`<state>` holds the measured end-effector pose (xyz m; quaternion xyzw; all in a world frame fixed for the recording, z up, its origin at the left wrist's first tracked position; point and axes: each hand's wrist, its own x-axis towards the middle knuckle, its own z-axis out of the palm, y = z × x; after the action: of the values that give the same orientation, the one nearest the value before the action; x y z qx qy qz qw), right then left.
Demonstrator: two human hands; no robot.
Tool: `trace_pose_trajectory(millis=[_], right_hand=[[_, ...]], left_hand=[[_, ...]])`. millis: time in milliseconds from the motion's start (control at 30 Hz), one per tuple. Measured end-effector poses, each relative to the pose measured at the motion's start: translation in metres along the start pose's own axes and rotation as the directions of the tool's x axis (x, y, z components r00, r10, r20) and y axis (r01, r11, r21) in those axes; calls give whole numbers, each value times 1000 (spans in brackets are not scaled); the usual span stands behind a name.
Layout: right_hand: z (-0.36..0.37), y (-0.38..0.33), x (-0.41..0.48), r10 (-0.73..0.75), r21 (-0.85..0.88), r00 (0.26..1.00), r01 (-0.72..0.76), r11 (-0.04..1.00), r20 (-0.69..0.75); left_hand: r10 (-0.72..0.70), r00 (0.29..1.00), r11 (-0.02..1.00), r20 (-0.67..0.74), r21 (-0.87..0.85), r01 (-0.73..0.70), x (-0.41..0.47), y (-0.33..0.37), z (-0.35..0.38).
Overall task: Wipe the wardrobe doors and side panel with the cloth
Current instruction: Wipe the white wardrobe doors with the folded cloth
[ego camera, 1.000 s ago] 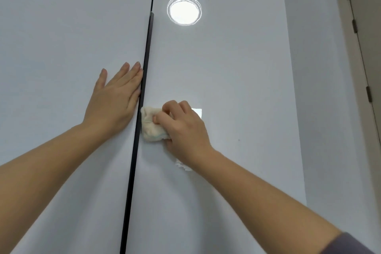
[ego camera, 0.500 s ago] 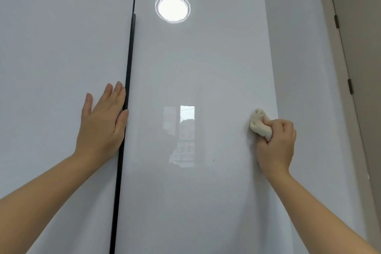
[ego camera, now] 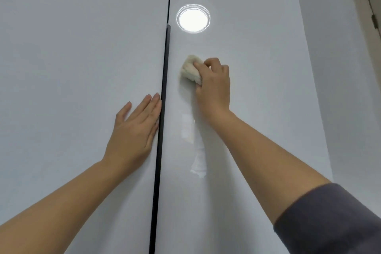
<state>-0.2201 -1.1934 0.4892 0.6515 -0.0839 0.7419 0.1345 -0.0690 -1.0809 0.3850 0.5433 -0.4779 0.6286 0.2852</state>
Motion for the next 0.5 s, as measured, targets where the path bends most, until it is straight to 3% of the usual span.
trace_pose_trajectory(millis=[167,500], right_hand=[[25,-29,63,-61,-137,995,72,988,78],[22,-26,98,-180,-38,969,189,981,167]], left_hand=[[-2,1000,1000,-18,19,3,0,-1,1],[2,1000,998,-20,66,-1,-4,-2,4]])
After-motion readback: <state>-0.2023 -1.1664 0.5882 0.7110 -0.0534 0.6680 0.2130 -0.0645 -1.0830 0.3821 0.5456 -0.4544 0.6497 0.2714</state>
